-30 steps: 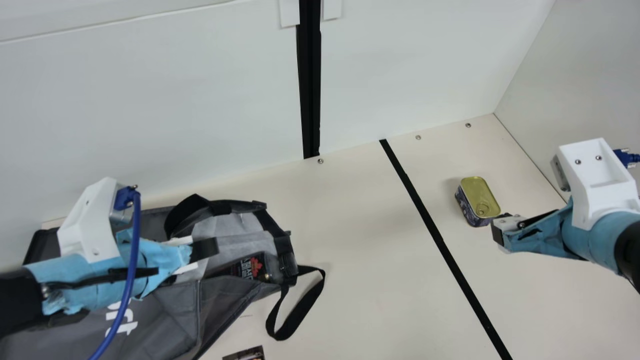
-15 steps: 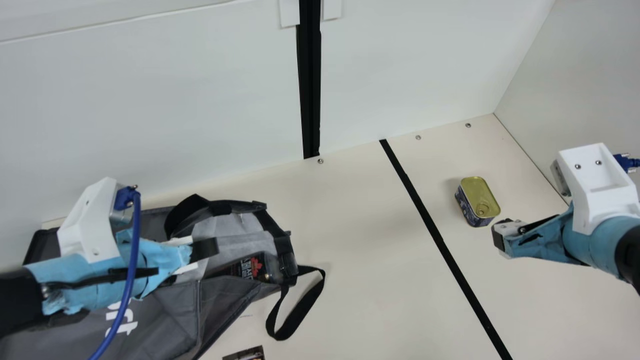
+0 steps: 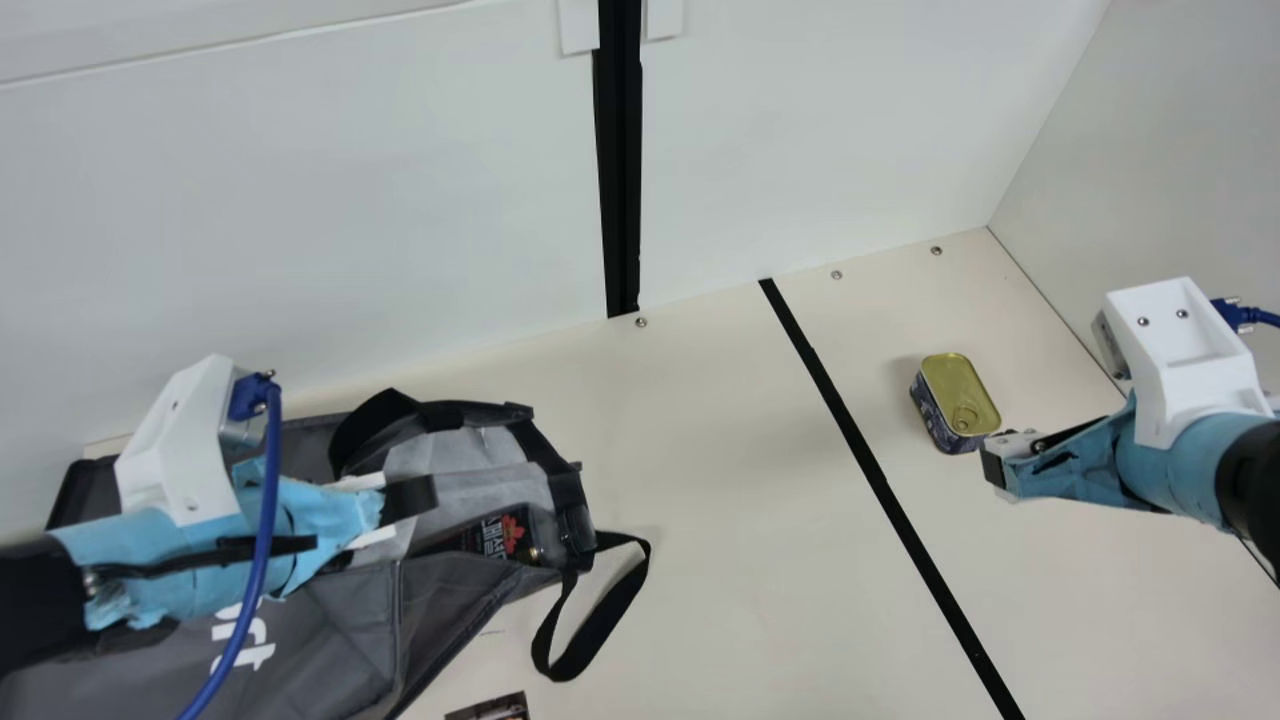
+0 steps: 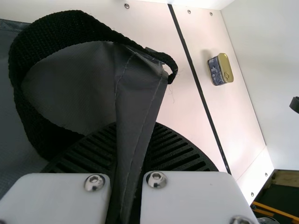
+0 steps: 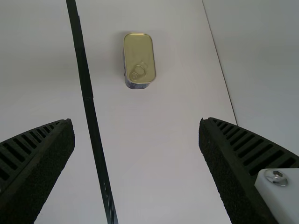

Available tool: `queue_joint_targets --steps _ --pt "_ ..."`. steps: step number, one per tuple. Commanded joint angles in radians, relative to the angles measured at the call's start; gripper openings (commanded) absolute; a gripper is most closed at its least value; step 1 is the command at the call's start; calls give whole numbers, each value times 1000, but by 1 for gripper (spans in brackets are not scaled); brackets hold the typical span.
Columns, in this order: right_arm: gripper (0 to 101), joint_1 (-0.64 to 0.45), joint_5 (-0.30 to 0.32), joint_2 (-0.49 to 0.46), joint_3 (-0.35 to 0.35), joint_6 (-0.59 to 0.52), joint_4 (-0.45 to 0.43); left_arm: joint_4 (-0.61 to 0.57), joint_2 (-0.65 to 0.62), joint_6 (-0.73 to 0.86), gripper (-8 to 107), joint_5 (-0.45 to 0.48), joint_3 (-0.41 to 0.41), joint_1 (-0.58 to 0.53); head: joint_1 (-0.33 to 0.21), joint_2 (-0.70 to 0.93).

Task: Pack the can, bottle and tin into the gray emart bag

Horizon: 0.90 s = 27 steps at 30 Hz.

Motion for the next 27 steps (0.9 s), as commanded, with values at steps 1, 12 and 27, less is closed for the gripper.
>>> queue_joint_targets --steps 1,12,27 --pt "91 -6 -6 13 -5 -5 2 0 0 0 10 0 0 0 -23 -2" --pt "91 -25 -48 114 -46 -39 18 0 0 0 10 0 0 0 -23 -2" --pt "91 -21 -79 259 -123 -76 49 0 0 0 10 0 0 0 -23 -2"
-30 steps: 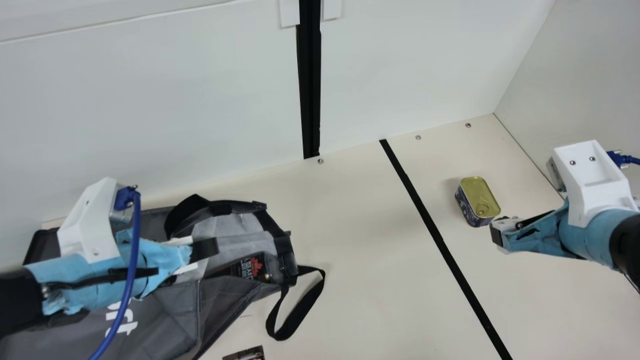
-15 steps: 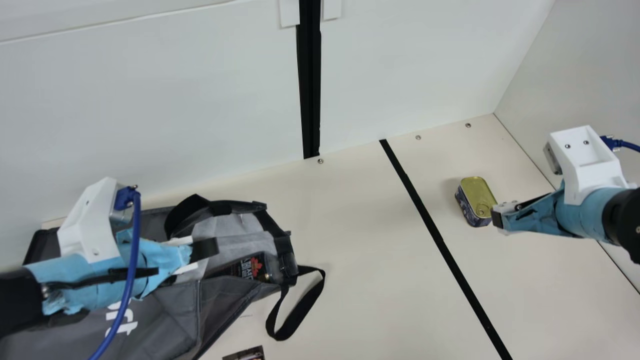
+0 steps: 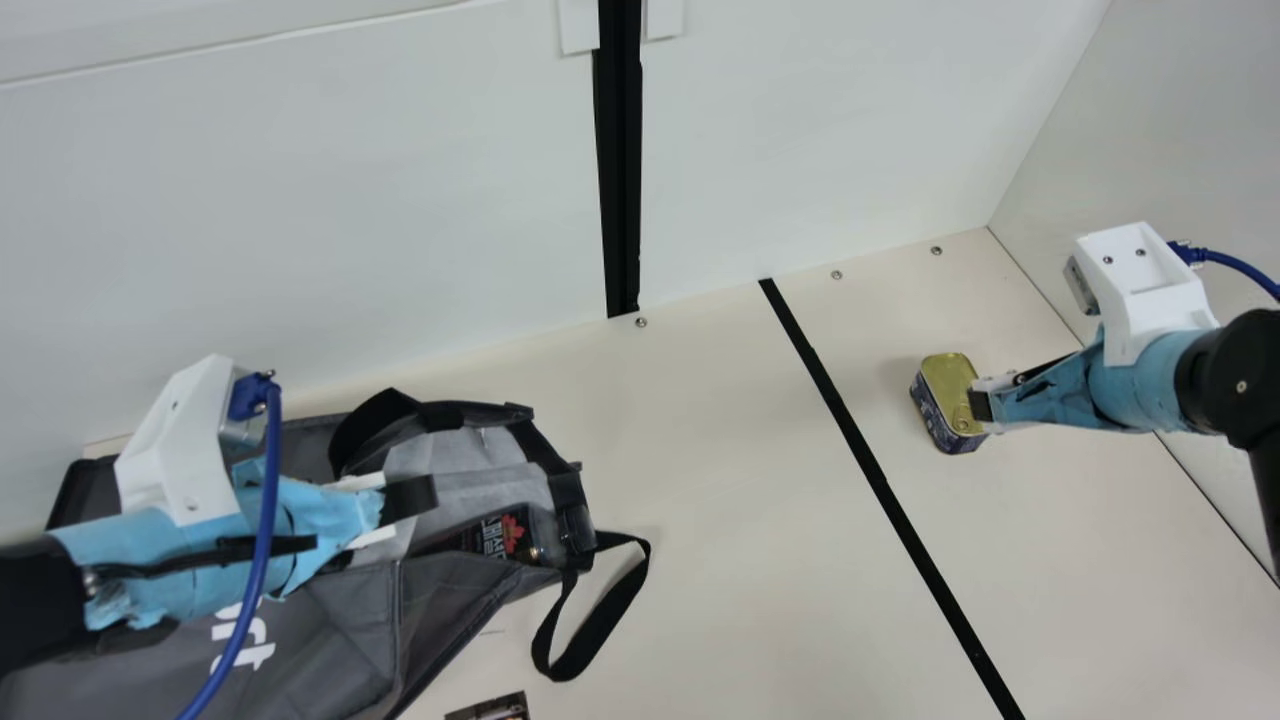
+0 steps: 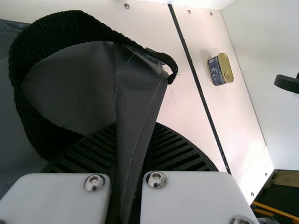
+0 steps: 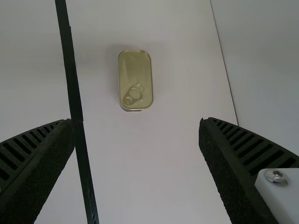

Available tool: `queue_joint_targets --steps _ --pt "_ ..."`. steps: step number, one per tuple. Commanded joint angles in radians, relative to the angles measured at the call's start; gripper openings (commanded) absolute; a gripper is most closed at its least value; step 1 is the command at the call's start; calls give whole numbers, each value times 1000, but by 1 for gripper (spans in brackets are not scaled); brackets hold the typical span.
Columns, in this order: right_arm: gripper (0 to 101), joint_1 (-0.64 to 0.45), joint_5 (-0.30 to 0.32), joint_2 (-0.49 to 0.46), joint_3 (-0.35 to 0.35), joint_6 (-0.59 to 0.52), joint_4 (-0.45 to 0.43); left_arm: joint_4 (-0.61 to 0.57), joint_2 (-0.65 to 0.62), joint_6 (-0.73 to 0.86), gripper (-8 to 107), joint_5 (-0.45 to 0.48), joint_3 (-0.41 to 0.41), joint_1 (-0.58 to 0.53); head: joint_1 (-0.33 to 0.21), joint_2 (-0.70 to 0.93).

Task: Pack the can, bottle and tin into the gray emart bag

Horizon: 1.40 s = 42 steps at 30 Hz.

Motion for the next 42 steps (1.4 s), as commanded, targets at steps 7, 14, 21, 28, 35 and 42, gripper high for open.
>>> queue_joint_targets --steps 7,14,21,28,35,42 --pt "91 3 -7 78 -49 -23 17 0 0 0 10 0 0 0 -23 -1" --pt "91 0 -13 145 -95 -44 29 0 0 0 10 0 0 0 -23 -1" --pt "91 -4 -19 209 -130 -62 42 0 0 0 10 0 0 0 -23 -1" --pt "91 -7 -23 269 -159 -74 54 0 0 0 10 0 0 0 -23 -1" --pt "91 -7 -27 327 -185 -79 60 0 0 0 10 0 0 0 -23 -1" --pt "91 -4 -31 383 -209 -80 63 0 0 0 10 0 0 0 -23 -1"
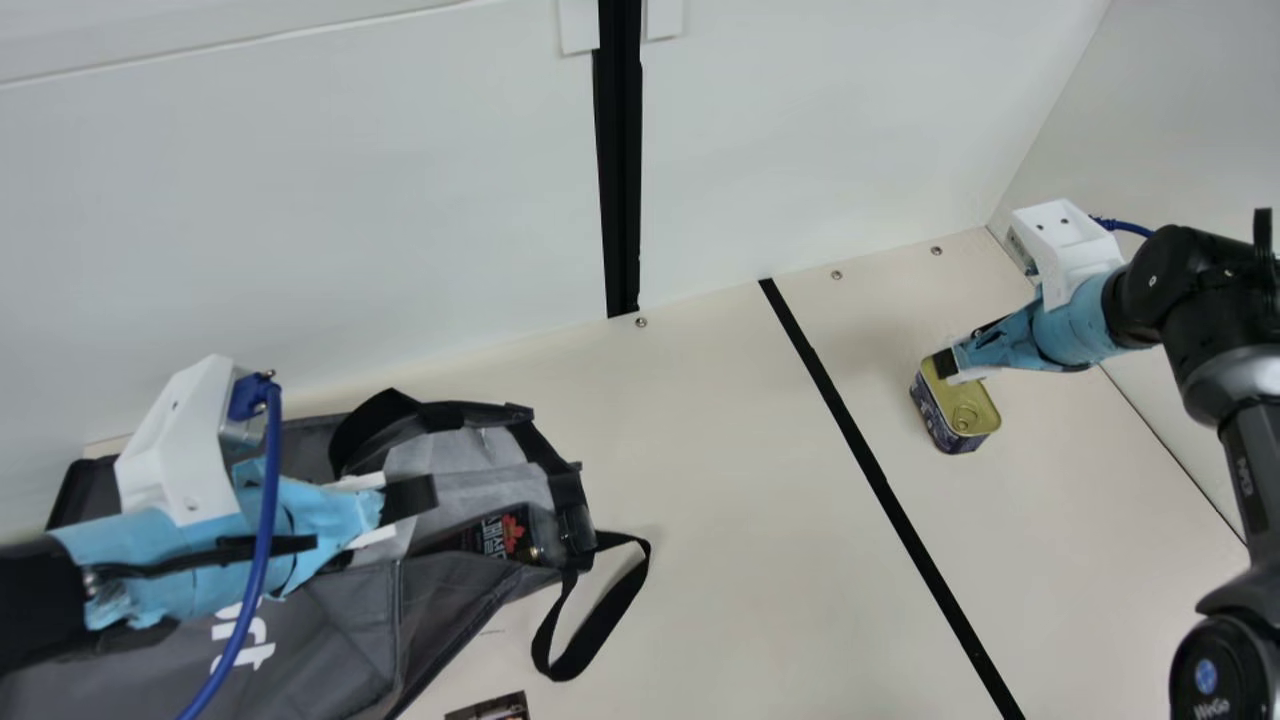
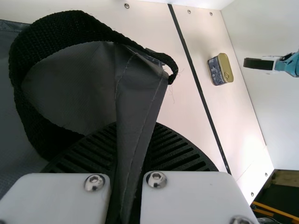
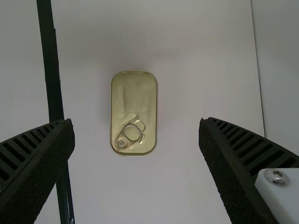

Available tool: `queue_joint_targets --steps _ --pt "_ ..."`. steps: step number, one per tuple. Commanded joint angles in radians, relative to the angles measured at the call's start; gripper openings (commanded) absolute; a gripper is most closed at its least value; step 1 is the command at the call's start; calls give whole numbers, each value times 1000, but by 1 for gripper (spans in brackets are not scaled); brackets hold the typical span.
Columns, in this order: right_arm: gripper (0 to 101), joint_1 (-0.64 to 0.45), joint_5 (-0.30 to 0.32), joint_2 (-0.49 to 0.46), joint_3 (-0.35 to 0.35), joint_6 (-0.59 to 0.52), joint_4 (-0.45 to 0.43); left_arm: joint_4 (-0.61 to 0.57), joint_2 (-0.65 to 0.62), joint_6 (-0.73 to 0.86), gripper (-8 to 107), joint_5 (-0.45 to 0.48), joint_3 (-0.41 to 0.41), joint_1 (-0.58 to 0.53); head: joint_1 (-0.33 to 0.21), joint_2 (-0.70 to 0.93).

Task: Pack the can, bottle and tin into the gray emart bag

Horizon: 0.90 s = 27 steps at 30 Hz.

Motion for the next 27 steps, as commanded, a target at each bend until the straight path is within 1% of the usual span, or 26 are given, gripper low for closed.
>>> queue_joint_targets --steps 1,27 --pt "91 1 -1 14 -5 0 -2 0 0 0 10 0 0 0 -23 -1" --pt "91 13 5 199 -97 24 -7 0 0 0 10 0 0 0 -23 -1"
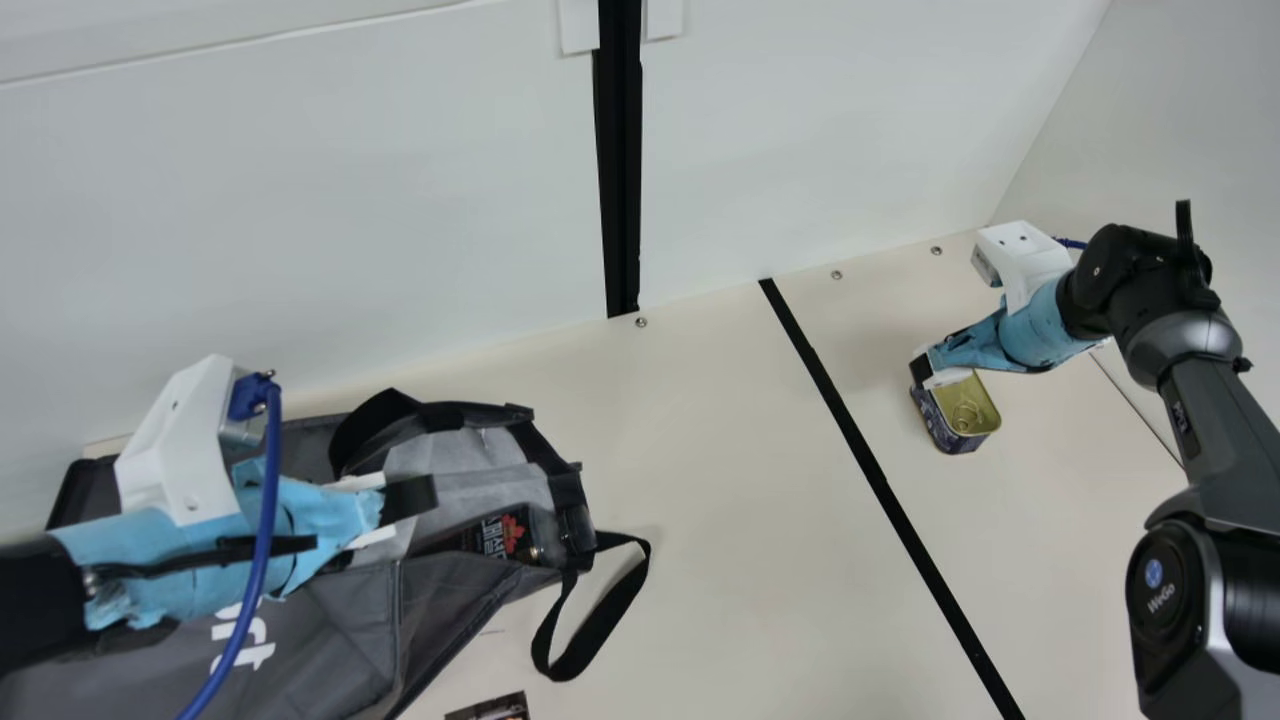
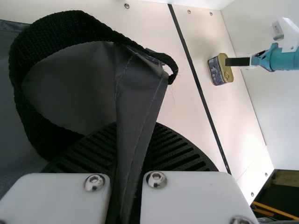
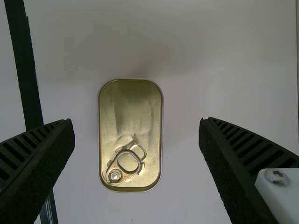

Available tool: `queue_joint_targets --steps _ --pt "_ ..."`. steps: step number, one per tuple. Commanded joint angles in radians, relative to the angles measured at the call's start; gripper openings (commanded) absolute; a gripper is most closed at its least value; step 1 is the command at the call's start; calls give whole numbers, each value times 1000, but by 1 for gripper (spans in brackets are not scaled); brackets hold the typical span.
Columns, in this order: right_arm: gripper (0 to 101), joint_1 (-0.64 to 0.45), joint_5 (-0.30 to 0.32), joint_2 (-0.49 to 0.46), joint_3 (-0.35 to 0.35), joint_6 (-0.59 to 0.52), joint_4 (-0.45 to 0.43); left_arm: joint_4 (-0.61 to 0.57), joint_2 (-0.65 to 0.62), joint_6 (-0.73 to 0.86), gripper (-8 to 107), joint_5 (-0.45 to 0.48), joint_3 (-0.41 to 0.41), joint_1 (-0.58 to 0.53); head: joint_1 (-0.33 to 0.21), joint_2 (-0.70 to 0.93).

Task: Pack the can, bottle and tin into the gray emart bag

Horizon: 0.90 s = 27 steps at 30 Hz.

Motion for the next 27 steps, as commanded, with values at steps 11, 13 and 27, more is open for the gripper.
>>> queue_joint_targets --steps 11,13,27 --pt "91 4 0 68 -25 17 2 0 0 0 10 0 0 0 -23 -1" --pt "91 5 0 79 -26 20 0 0 0 0 10 0 0 0 -23 -1" --pt "78 21 -9 135 -33 43 -34 0 0 0 10 0 0 0 -23 -1"
